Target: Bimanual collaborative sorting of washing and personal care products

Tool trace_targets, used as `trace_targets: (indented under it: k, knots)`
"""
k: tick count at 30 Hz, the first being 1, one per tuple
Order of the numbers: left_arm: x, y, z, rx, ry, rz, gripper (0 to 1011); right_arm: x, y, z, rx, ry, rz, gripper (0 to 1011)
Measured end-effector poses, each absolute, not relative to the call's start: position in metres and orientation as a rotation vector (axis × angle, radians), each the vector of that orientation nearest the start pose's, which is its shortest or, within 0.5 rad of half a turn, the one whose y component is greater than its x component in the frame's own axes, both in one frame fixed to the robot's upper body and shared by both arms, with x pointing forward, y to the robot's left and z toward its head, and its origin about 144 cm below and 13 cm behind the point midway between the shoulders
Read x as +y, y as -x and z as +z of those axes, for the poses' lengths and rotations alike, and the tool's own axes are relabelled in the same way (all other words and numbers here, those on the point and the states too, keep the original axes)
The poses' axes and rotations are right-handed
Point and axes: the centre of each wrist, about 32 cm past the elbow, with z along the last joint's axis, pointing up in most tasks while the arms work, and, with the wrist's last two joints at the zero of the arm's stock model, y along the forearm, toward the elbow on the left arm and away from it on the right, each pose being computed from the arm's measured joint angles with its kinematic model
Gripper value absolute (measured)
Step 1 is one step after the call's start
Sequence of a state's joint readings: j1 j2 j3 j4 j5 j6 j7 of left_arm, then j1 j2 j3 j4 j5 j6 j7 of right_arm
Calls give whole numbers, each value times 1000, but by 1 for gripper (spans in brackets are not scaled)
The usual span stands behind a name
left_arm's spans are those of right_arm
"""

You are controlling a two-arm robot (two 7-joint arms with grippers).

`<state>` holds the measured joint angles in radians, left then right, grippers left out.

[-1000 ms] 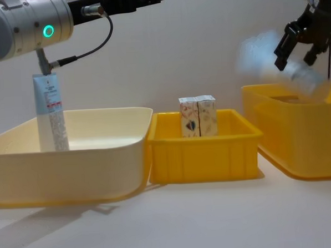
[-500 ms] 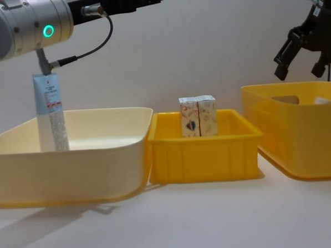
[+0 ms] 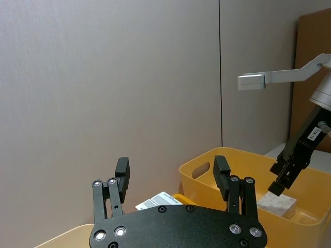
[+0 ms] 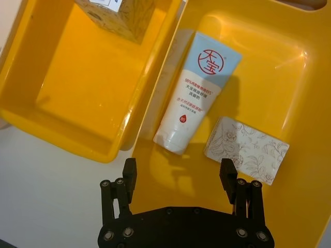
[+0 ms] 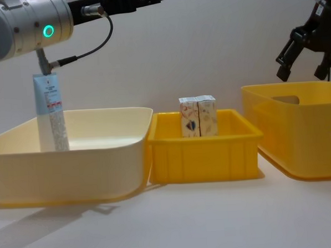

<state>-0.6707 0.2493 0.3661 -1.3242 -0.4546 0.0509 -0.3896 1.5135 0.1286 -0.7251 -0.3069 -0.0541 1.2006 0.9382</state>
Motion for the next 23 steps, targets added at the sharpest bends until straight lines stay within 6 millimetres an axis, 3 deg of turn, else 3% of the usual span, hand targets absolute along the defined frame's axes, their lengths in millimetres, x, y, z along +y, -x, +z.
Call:
trace_targets:
  k: [23]
  knots:
    - [210, -607, 1317, -191, 197, 878, 1003, -248, -730, 1473, 733, 983, -1009, 1001]
